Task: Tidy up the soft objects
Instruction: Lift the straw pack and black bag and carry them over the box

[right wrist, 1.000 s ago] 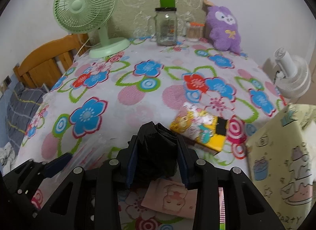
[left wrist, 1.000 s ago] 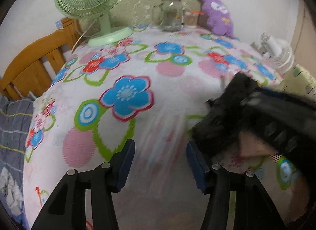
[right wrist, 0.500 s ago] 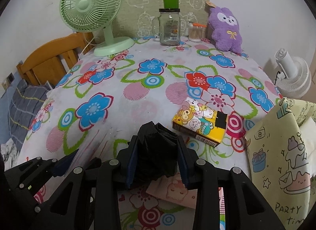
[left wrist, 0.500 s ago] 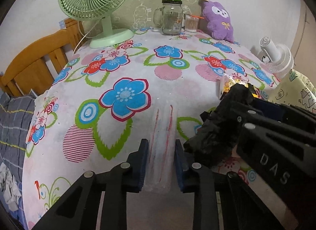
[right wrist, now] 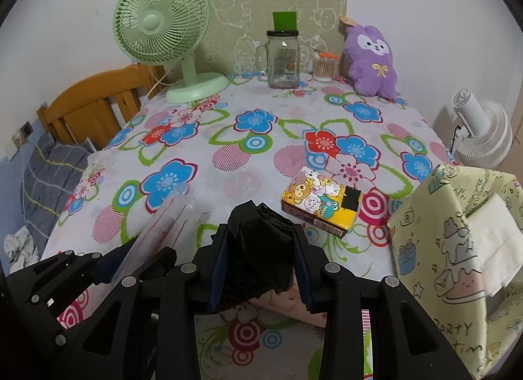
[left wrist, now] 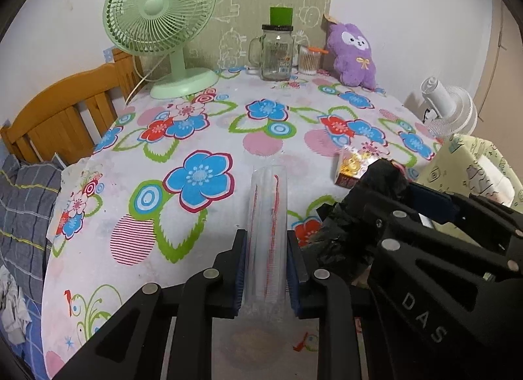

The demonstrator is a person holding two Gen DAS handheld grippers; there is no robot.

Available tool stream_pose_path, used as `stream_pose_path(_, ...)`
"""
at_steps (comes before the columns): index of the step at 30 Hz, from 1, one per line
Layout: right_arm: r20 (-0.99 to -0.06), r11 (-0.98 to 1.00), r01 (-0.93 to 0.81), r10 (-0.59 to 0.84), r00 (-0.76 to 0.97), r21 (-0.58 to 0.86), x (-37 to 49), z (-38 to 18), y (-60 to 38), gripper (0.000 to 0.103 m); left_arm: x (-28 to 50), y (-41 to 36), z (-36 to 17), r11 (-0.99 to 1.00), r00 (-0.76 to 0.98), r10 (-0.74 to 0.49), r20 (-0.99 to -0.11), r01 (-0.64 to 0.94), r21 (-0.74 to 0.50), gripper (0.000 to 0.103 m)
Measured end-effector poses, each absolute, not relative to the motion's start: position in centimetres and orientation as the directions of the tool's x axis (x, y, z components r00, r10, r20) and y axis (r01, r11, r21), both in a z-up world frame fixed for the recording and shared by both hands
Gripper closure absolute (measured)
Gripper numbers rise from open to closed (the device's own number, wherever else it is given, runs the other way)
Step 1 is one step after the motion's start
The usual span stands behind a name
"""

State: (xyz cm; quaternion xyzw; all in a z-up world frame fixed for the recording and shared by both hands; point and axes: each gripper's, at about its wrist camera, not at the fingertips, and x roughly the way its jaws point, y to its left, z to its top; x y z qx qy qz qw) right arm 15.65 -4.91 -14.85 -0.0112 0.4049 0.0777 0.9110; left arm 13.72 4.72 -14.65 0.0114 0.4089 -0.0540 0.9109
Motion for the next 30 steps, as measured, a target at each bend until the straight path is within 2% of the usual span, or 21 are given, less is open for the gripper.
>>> stream_pose_path(30, -0.633, 0.986, -0.164, 0.134, 0.762, 0.012, 11.8, -6.7, -8.9, 0.063, 10.4, -0.6, -7.1, 0.987, 0.776, -0.105, -0.622, 0.156, 0.028, 0.082)
